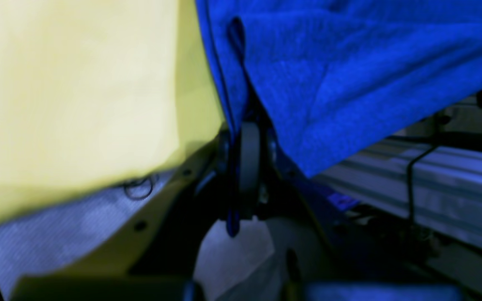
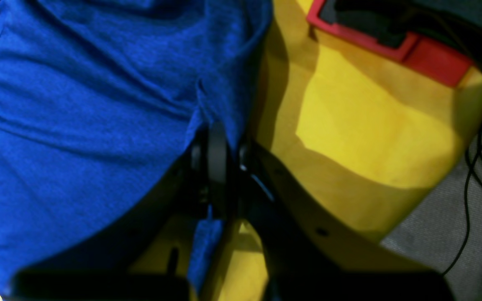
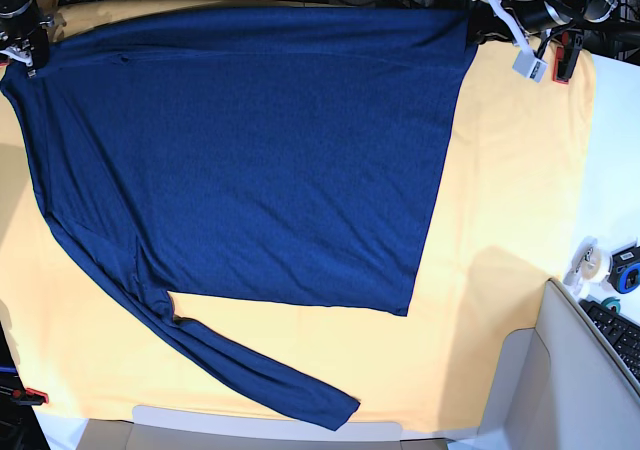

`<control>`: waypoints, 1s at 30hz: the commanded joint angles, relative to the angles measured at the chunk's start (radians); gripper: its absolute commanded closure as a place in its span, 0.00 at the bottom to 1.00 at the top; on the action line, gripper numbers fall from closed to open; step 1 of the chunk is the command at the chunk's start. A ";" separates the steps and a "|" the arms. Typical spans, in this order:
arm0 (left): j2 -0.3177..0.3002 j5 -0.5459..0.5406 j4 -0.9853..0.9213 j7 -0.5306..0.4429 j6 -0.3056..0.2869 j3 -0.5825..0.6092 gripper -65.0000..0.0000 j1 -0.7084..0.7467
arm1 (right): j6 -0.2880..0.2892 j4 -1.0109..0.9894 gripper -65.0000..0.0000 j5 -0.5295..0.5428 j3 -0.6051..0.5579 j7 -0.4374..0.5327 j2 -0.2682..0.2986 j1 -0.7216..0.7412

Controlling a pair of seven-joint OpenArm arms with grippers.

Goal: Fold the T-shirt properly
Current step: 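Pull the held shoulder corners further toward the robot with both grippers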

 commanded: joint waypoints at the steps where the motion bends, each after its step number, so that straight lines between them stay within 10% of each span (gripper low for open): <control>1: -0.018 -0.042 0.015 -0.013 -0.001 -0.007 1.00 -0.028 | -0.026 0.003 1.00 -0.038 0.005 0.010 0.012 -0.008; 12: -0.013 -0.195 0.015 0.108 -0.001 -0.005 1.00 -0.252 | -0.026 -0.007 1.00 -0.038 0.005 0.010 0.005 0.006; 30: -0.013 -0.080 -0.088 0.117 -0.001 -0.002 1.00 -0.323 | -0.026 -0.013 1.00 -0.038 0.006 0.010 -0.035 0.006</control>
